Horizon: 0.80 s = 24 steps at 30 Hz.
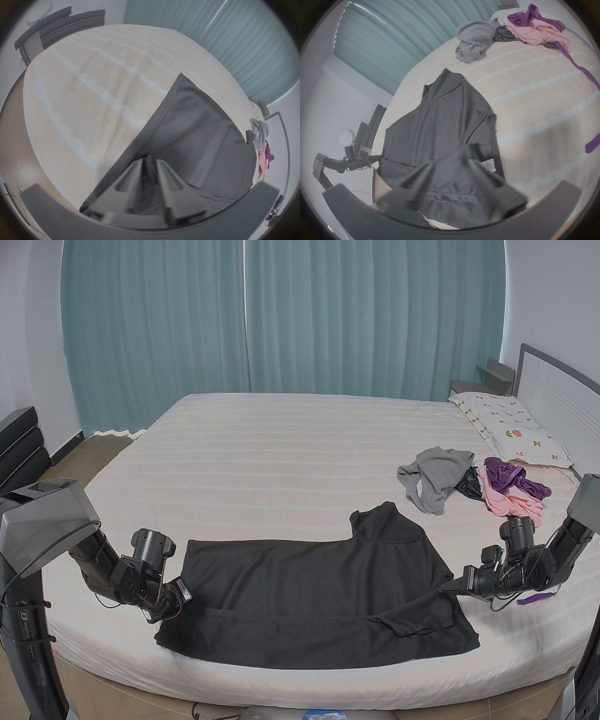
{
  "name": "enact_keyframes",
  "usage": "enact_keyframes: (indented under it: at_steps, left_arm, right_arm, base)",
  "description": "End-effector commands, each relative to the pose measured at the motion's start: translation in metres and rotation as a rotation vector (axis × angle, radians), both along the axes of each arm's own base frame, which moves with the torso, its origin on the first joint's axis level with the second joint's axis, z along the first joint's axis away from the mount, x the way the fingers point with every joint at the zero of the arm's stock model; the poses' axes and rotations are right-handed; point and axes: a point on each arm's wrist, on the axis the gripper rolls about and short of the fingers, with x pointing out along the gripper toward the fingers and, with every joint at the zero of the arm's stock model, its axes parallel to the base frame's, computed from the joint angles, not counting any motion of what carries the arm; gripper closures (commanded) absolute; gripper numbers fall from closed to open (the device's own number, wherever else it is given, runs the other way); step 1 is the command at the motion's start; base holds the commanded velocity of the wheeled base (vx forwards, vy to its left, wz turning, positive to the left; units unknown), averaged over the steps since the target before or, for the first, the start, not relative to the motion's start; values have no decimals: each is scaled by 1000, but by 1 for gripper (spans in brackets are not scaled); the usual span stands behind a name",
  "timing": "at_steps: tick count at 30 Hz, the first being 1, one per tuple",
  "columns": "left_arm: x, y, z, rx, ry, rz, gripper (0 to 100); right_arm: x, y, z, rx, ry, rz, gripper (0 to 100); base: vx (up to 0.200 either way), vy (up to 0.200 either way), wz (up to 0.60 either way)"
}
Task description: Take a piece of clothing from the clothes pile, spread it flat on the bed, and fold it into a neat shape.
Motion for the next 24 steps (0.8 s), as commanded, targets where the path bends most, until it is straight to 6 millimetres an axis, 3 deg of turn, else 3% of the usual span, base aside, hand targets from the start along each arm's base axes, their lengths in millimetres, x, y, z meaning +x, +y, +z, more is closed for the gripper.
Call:
enact_keyframes:
  at_steps: [1, 7, 10, 14, 19, 24]
  left_arm:
    - [0, 0, 0, -16, -1, 14, 0]
    - [-1, 13, 19, -107, -40, 59, 0]
    - [-5, 18, 32, -153, -62, 54, 0]
    - [-18, 30, 47, -231, -76, 40, 0]
    - [-26, 35, 42, -264, -45, 40, 0]
    - [-28, 43, 38, -312, -20, 42, 0]
  right_arm:
    - [-1, 2, 1, 17, 9, -16, 0]
    - [-25, 8, 18, 37, 13, -43, 0]
    - [-47, 23, 24, 40, 16, -75, 0]
    - [-67, 60, 22, 121, 34, -208, 0]
    - [-71, 80, 13, 189, 52, -399, 0]
    - [-74, 78, 7, 257, 122, -516, 0]
  base:
    - [0, 0, 0]
    - [0, 0, 0]
    - [0, 0, 0]
    - [0, 0, 0]
    - [0, 0, 0]
    - [0, 0, 0]
